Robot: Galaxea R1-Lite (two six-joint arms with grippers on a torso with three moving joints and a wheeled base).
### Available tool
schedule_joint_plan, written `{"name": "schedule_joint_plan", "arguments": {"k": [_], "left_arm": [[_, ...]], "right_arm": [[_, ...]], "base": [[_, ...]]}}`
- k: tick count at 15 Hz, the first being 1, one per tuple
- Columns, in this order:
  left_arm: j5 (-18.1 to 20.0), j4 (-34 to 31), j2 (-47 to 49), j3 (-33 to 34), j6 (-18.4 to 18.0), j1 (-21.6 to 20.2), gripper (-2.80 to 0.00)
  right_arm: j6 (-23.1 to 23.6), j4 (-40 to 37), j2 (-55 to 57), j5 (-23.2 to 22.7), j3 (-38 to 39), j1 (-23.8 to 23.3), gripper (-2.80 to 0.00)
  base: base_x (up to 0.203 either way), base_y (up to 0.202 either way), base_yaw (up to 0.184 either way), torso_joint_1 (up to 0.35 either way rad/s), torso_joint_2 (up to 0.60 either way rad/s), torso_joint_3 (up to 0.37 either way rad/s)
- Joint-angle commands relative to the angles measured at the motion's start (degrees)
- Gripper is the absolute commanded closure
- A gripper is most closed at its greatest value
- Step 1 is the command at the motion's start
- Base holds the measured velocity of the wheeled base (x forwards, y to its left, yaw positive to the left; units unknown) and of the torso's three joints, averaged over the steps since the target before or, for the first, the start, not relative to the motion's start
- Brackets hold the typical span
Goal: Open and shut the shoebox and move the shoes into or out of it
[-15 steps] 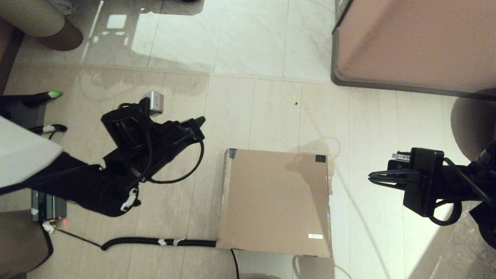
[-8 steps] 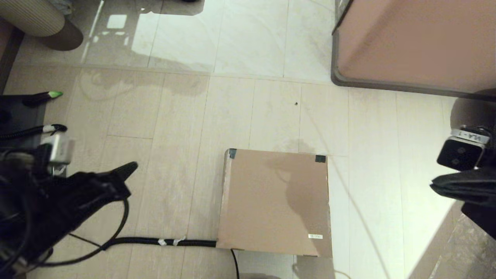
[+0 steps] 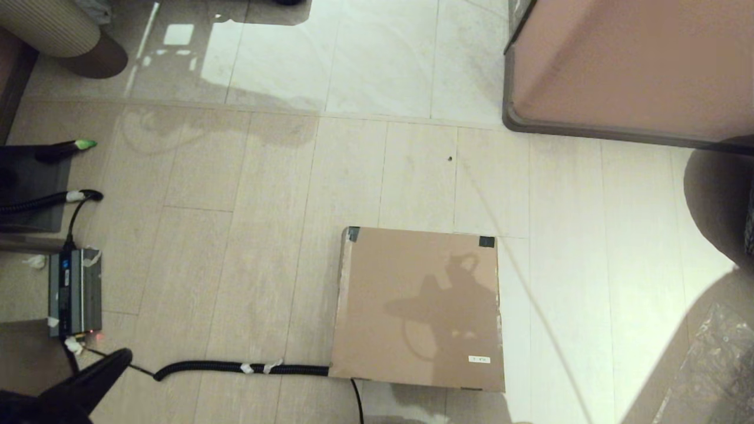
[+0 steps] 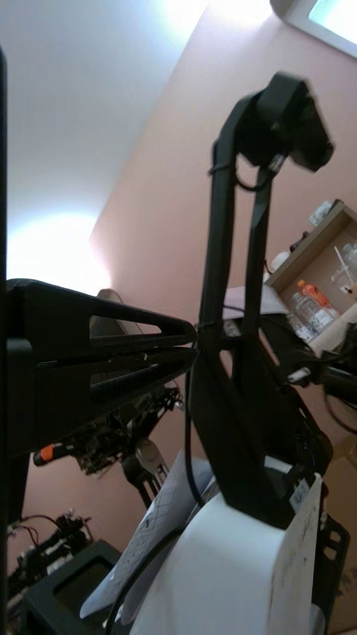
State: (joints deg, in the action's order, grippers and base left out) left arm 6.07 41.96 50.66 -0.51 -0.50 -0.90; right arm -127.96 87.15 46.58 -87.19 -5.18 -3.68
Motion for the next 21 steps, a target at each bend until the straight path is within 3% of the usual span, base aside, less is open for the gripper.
{"name": "schedule_joint_plan", "arguments": {"k": [1,4,7,9,11,13,16,19,20,21], "left_arm": [[-0.56,-17.17,-15.50,-0.29,-1.69,-0.13,0.00],[-2.33,-37.42,-31.60,-0.86,-3.30,0.43,0.00],[-3.50,-45.92,-43.31,-1.50,-3.74,1.40,0.00],[-3.94,-47.53,-48.18,-1.62,-3.95,1.43,0.00],[-4.31,-47.24,-48.75,-1.43,-4.16,1.43,0.00],[-4.31,-47.23,-50.24,-1.46,-4.26,1.43,0.00],[-4.31,-47.23,-50.66,-1.42,-4.24,1.43,0.00],[-3.88,-47.23,-50.66,-1.45,-6.91,1.38,0.00],[-3.61,-47.23,-50.66,-1.51,-7.67,1.34,0.00],[-3.70,-47.23,-50.66,-1.51,-7.67,1.34,0.00]], "right_arm": [[0.81,0.51,-2.72,-0.48,2.34,-0.37,0.00],[1.98,0.51,-2.49,-0.48,2.72,-0.43,0.00],[7.72,0.51,-2.04,1.67,5.14,-0.94,0.00],[10.67,-0.09,-2.05,10.96,5.18,-1.13,0.00],[20.61,-6.97,-2.12,21.53,5.18,-1.21,0.00],[36.11,-17.47,-2.22,34.07,5.18,-1.05,0.00],[67.24,-36.11,-2.18,47.24,5.18,-0.33,0.00],[105.17,-53.03,-2.18,58.78,5.20,0.71,0.00],[118.43,-59.42,-2.23,64.18,5.20,1.04,0.00],[128.70,-68.28,-2.30,71.29,5.22,1.33,0.00]], "base": [[0.000,0.000,0.000,0.000,0.00,0.000],[0.000,0.000,0.000,0.000,0.00,0.000],[0.000,0.000,0.000,0.000,0.00,0.000],[0.000,0.000,0.000,0.000,0.00,0.000],[0.000,0.000,0.000,0.000,0.00,0.000],[0.000,0.000,0.000,0.000,0.00,0.000],[0.000,0.000,0.000,0.000,0.00,0.000],[0.000,0.000,0.000,0.000,0.00,0.000],[0.000,0.000,0.000,0.000,0.00,0.000],[0.000,0.000,0.000,0.000,0.00,0.000]]}}
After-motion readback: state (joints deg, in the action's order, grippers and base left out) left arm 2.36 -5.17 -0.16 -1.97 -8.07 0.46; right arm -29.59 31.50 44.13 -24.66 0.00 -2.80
